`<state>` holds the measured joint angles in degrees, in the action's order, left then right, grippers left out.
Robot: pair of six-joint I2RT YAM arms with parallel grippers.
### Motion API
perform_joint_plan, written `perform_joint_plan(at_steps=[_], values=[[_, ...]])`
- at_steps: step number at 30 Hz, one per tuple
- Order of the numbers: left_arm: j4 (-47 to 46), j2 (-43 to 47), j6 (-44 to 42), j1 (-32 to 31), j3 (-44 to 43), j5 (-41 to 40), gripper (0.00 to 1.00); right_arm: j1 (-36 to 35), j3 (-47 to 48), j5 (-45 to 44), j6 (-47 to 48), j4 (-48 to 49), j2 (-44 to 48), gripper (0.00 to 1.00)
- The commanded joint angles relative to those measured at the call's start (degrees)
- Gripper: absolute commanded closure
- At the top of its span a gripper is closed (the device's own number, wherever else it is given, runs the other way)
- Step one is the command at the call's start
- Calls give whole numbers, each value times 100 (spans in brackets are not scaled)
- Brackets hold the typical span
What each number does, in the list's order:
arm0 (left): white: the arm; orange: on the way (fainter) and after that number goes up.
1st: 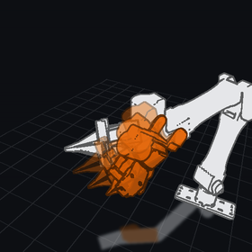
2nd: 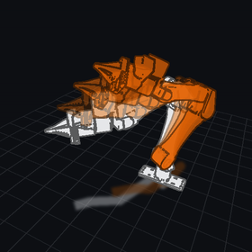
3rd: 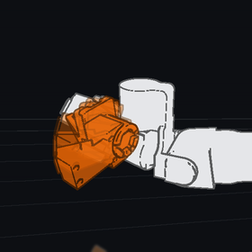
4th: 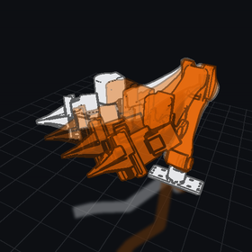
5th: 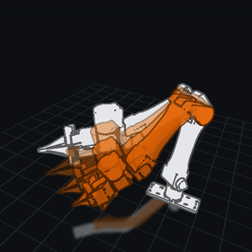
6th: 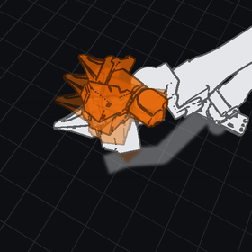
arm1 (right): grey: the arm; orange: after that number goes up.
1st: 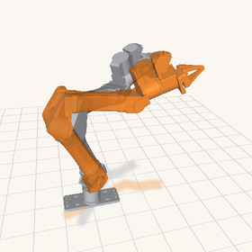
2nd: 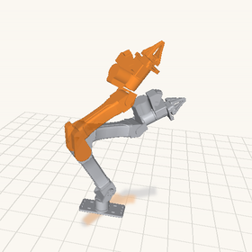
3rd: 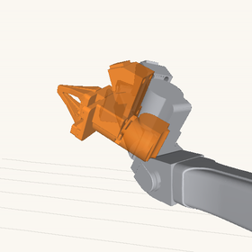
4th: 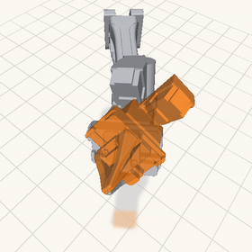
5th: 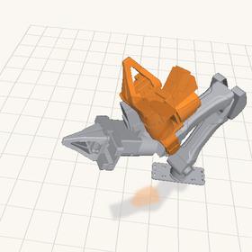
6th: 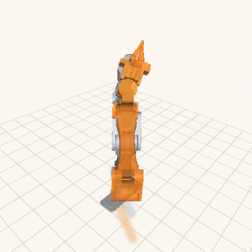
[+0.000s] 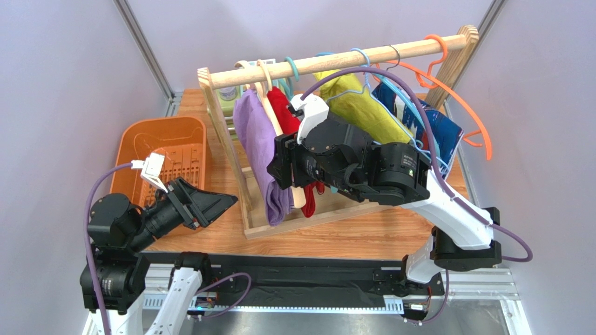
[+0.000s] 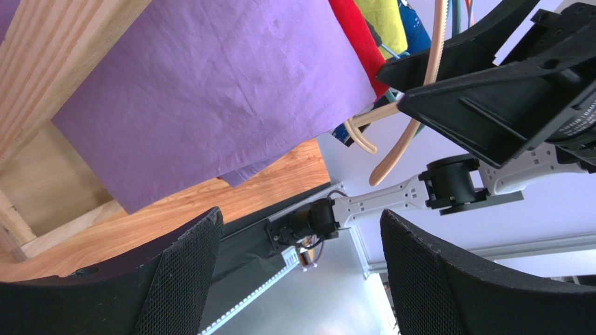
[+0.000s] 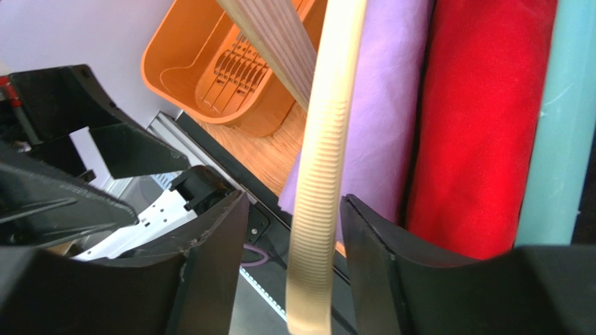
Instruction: Remove the trousers from the hanger
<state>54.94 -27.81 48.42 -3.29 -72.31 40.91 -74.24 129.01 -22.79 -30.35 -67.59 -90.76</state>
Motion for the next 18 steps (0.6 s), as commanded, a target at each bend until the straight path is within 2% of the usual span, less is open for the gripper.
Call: perform_joint_plan(at_steps=[1, 6, 9, 10, 15, 18], values=[[104, -154, -140, 21, -370, 146, 12, -47, -51, -358, 134, 519, 120, 49], [193, -268, -211, 21, -538, 128, 12, -47, -130, -393, 257, 756, 120, 57], [210, -304, -246, 21, -600, 172, 12, -56, -201, -367, 310, 879, 111, 66], [210, -321, -263, 21, -626, 181, 12, -47, -236, -376, 319, 897, 111, 72], [237, -418, -307, 21, -731, 216, 12, -56, -324, -420, 389, 1099, 120, 80], [237, -471, -307, 21, -802, 269, 12, -47, -377, -420, 433, 1222, 138, 81]])
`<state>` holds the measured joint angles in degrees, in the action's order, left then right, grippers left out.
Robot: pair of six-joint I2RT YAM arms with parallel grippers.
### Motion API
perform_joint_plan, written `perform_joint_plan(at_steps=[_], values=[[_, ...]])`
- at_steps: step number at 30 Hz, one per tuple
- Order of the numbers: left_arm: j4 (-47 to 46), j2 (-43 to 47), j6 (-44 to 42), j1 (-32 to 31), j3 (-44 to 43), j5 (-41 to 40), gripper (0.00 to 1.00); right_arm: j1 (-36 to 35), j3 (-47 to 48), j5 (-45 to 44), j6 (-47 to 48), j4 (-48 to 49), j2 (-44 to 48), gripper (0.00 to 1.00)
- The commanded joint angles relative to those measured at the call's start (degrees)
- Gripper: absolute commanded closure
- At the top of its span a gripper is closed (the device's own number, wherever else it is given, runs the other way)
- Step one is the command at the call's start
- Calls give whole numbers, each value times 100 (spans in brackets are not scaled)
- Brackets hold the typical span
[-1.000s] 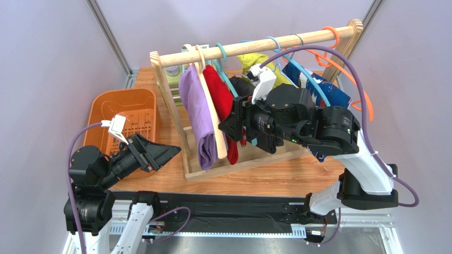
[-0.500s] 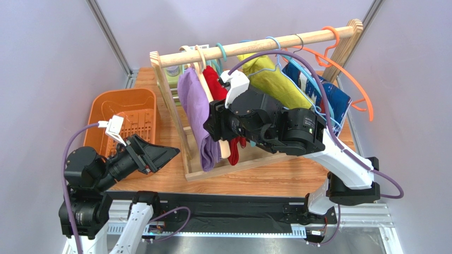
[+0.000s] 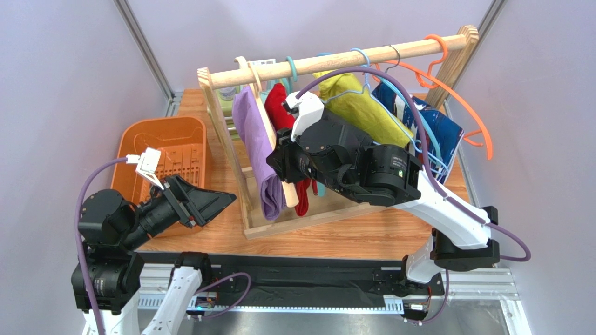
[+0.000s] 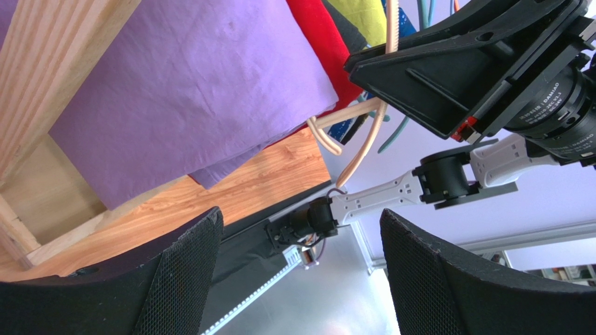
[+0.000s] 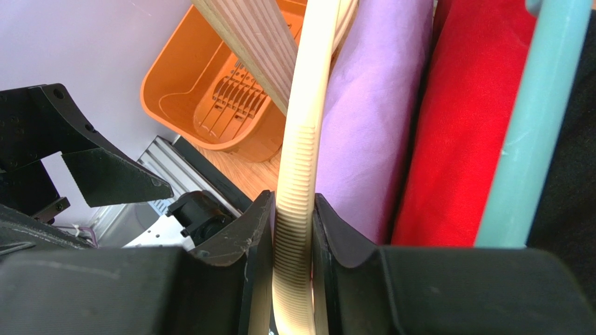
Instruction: Remove the trousers from the hanger
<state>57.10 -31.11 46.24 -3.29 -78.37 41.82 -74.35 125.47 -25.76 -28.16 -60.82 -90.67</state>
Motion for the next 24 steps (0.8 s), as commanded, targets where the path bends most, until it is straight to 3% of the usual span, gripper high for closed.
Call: perform_joint_plan(at_steps=[1, 4, 9, 24], values=[[20, -167, -97, 21, -222, 221, 13, -27, -49, -140, 223, 579, 138, 84], [64, -193, -115, 21, -284, 256, 13, -36, -14, -149, 259, 668, 155, 94], [135, -211, -133, 21, -311, 300, 13, -27, 144, -166, 241, 747, 225, 100], [3, -448, -168, 21, -434, 406, 13, -36, 540, 141, 636, 1968, 243, 100]])
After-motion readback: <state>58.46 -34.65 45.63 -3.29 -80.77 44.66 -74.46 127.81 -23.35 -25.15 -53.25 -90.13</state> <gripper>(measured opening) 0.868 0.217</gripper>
